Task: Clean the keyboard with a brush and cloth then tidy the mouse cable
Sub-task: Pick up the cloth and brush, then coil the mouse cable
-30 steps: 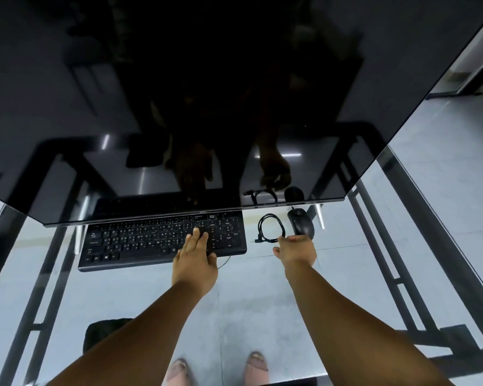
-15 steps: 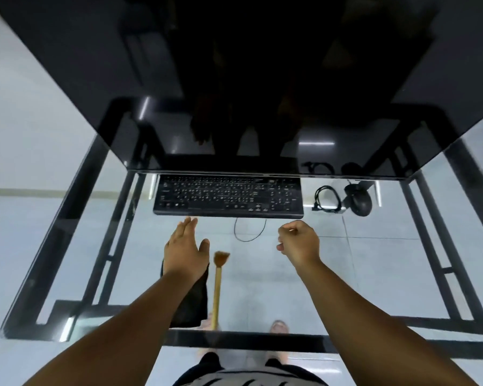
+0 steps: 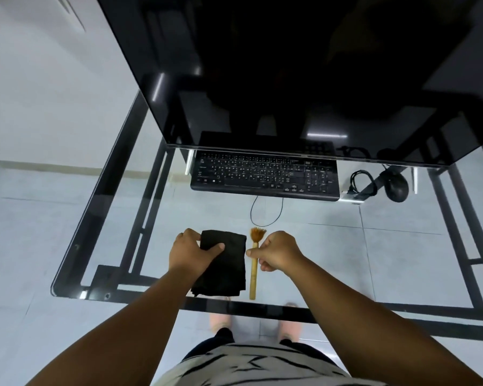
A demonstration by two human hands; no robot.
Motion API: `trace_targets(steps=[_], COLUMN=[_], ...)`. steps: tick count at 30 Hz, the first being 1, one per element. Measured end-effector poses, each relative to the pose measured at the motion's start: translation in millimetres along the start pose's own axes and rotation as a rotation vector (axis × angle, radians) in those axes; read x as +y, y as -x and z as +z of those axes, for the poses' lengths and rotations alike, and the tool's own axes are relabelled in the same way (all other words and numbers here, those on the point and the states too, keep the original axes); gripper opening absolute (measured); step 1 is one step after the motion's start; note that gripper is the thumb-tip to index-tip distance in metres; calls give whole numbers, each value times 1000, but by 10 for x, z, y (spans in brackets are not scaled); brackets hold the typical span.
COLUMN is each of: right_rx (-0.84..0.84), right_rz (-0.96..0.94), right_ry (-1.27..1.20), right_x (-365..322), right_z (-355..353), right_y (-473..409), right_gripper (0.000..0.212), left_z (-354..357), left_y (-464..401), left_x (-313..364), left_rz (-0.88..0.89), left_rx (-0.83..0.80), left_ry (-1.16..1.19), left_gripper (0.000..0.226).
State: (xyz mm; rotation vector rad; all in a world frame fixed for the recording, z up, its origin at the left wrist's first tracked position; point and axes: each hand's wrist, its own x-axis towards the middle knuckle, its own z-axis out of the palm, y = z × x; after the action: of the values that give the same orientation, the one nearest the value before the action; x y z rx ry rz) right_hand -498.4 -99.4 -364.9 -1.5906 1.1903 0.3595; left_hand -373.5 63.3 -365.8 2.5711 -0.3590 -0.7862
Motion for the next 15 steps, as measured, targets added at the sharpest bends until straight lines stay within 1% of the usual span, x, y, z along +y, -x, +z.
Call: trace_targets(steps=[2,6,8,12,15], right_rx=[15,52,82,124,167], right_rz=[11,1,-33,-123,-224], right_ry=[19,18,4,-83,-149], right_x=[-21,-30,-39,-92,-166], right_z=[39,49,44,20,-21], right_y=[-20,-48,-38,-26,-25], right_gripper=[32,25,25,22,22], left_z=[-16,-55,-67,-79,-138], left_y=[-29,-95,-87,-87,-93], left_x=[-20,-11,10,43,72], left_rz=[-18,-9,6,3,40], left_rx=[-50,-99,-110,-135,-130], left_ry=[-2,-45,-16,207,337], left_gripper=[53,30,28,25,26])
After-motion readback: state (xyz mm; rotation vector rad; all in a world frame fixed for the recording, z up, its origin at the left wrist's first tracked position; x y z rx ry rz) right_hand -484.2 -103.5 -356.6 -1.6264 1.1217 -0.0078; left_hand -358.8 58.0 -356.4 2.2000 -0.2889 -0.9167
